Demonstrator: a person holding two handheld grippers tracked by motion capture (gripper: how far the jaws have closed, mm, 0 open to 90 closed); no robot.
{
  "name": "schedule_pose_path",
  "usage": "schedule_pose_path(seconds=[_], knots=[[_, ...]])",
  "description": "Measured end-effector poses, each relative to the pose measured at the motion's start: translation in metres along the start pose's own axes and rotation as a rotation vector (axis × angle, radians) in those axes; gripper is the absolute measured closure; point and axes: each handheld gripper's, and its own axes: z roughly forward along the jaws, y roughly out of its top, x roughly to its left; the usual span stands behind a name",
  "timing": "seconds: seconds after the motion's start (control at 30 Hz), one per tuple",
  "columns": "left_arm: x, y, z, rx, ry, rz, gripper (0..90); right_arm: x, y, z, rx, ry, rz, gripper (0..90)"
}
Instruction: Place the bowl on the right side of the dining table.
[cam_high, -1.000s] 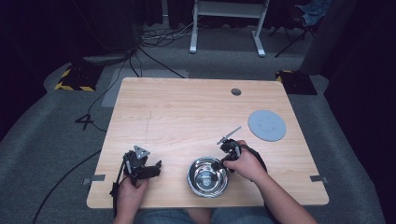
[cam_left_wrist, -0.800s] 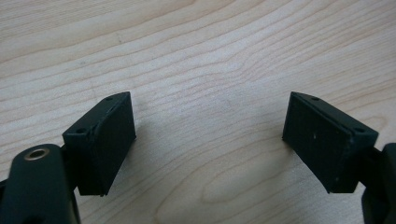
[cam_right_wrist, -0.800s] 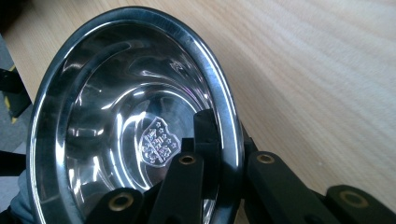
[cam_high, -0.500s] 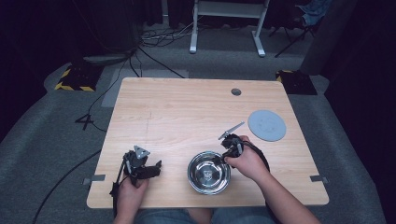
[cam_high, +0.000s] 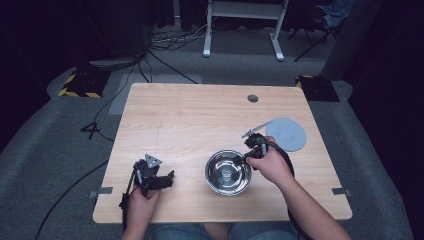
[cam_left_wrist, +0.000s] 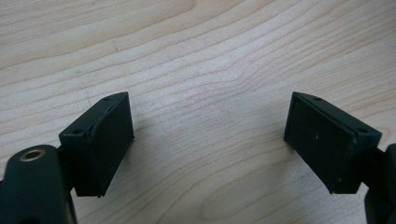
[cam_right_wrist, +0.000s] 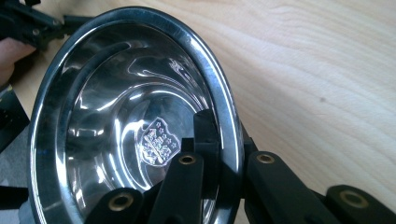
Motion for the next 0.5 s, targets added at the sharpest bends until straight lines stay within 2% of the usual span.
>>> schedule_pose_path(seconds=[0.13, 0.5], knots=[[0.0, 0.001, 0.001, -0.002, 0.002, 0.0, 15.8, -0.005, 0.003, -0.007, -0.024, -0.002, 0.027, 87.4], [0.0, 0.002, 0.002, -0.004, 0.005, -0.004, 15.8, -0.024, 0.01, -0.029, -0.099, -0.054, 0.079, 87.4]])
